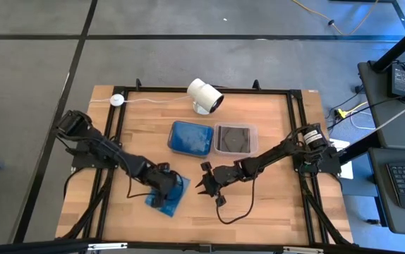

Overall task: Pick & place jewel cases by type
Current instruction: Put the blue cd case into the black bin

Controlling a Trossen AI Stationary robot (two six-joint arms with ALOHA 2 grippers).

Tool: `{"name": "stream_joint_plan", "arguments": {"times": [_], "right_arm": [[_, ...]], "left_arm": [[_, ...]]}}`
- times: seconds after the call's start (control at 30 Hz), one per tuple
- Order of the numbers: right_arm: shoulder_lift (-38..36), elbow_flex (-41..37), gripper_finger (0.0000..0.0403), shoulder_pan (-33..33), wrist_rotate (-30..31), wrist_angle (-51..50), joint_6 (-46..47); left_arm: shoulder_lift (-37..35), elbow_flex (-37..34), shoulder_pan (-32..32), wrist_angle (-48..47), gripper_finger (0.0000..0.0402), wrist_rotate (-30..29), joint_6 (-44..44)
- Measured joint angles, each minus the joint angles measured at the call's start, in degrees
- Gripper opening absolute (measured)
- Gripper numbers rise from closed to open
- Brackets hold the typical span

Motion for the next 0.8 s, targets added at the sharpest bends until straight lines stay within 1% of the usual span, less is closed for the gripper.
{"name": "stream_joint_plan", "arguments": {"times": [0.1, 0.17, 0.27, 0.37, 0.47, 0.53, 0.67, 0.73, 0.8], "right_arm": [[0.0, 0.0, 0.0127, 0.0, 0.0, 0.3, 0.0], [0.0, 0.0, 0.0127, 0.0, 0.0, 0.6, 0.7], [0.0, 0.0, 0.0127, 0.0, 0.0, 0.6, 5.2], [0.0, 0.0, 0.0127, 0.0, 0.0, 0.8, 13.4], [0.0, 0.0, 0.0127, 0.0, 0.0, 1.1, 20.2], [0.0, 0.0, 0.0127, 0.0, 0.1, 1.3, 21.5], [0.0, 0.0, 0.0127, -0.4, 0.1, 3.6, 18.2], [0.0, 0.0, 0.0127, -0.5, 0.3, 4.7, 13.1], [0.0, 0.0, 0.0127, -0.1, 3.7, 4.6, 5.6]], "left_arm": [[-2.2, 2.5, 0.6, -3.7, 0.0194, 0.3, 2.8], [-3.7, 4.1, 0.5, -8.1, 0.0194, 0.3, 2.8], [-6.2, 5.6, 0.0, -15.6, 0.0194, 1.0, -3.1], [-7.9, 5.2, -0.9, -20.5, 0.0194, 1.7, -10.2], [-8.1, 3.5, -2.6, -22.7, 0.0194, 1.7, -14.0], [-7.6, 1.9, -3.4, -22.9, 0.0194, 2.0, -16.8], [-7.3, -1.5, -4.2, -22.4, 0.0194, 3.6, -21.8], [-7.3, -2.3, -4.3, -22.2, 0.0194, 4.1, -23.4], [-7.3, -2.9, -4.3, -20.1, 0.0194, 4.9, -24.2]]}}
